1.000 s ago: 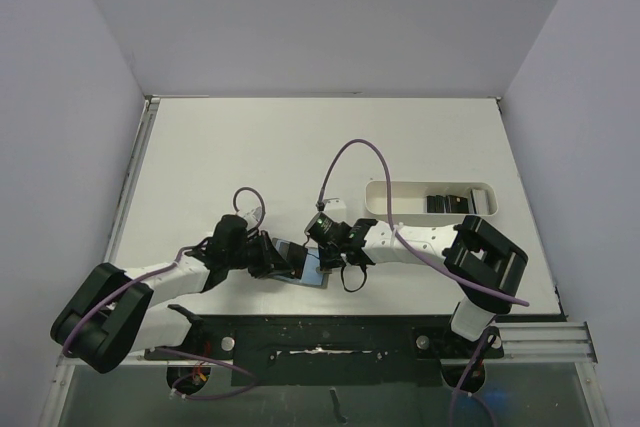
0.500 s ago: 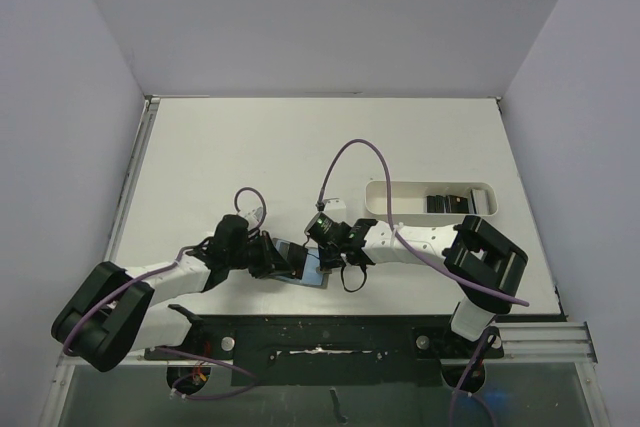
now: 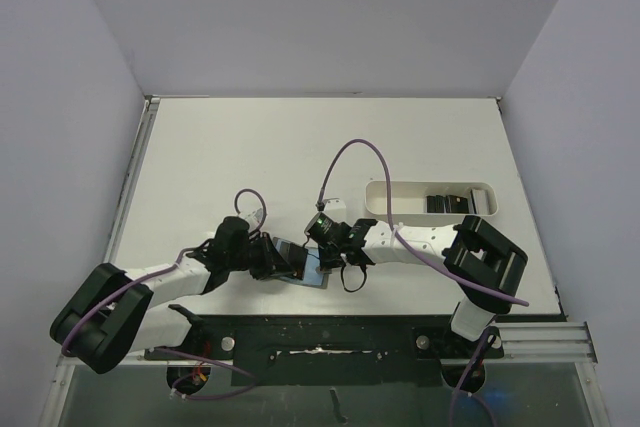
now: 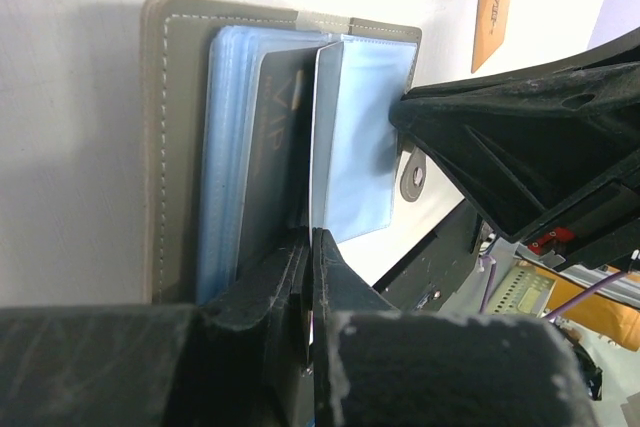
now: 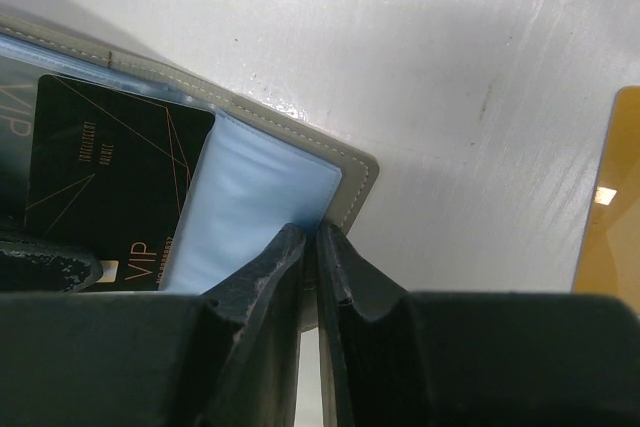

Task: Put the credit cards into the card holder
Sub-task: Insert the credit card into the card holder.

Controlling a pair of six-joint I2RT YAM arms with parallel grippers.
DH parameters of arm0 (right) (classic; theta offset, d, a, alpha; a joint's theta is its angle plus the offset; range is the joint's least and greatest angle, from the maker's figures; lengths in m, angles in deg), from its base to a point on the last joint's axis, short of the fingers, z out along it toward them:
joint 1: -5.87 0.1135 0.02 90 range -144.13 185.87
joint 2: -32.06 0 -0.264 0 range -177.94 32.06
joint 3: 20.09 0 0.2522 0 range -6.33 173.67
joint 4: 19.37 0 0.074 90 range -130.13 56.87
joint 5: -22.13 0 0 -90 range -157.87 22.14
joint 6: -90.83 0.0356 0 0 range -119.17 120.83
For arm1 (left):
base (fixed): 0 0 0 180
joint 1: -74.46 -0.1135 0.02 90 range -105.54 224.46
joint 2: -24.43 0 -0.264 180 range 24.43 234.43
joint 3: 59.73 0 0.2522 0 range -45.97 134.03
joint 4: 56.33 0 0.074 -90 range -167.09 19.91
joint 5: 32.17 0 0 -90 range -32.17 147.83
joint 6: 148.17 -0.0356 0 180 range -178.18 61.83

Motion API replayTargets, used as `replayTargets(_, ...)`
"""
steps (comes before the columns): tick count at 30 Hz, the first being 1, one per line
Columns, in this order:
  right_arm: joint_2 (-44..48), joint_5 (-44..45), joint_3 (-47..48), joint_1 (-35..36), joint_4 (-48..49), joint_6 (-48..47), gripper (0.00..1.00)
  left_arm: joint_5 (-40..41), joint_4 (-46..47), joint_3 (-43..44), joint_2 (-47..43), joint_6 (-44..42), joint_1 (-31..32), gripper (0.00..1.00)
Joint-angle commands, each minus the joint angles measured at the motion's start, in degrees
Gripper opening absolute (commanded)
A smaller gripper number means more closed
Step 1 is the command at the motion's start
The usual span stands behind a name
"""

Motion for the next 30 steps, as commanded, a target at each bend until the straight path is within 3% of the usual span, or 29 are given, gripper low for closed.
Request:
replayTargets(1,-1.31,2.14,-0.66,-0.34,-0.22,-0.66,0.12,-0.34,-0.45,-0.47,0.62,-0.47,1.09,0.0)
replayTargets(20,-1.43,2.44,-0.58,-0.35,-0.57,-0.78,0.11,0.0,-1.86,-1.82,-1.69,-0.57,1.4,0.0)
replayTargets(27,-1.62,2.44,-0.4,-0.39,-0.54,-0.75,0.11,-0.52,3.62,-3.37,0.23,2.41,1.91,0.0)
replayTargets(30,-1.61,2.46,-0.36,-0.32,-0.57,-0.82,0.11,-0.38,3.74,-3.1,1.05,2.57,2.11,0.06)
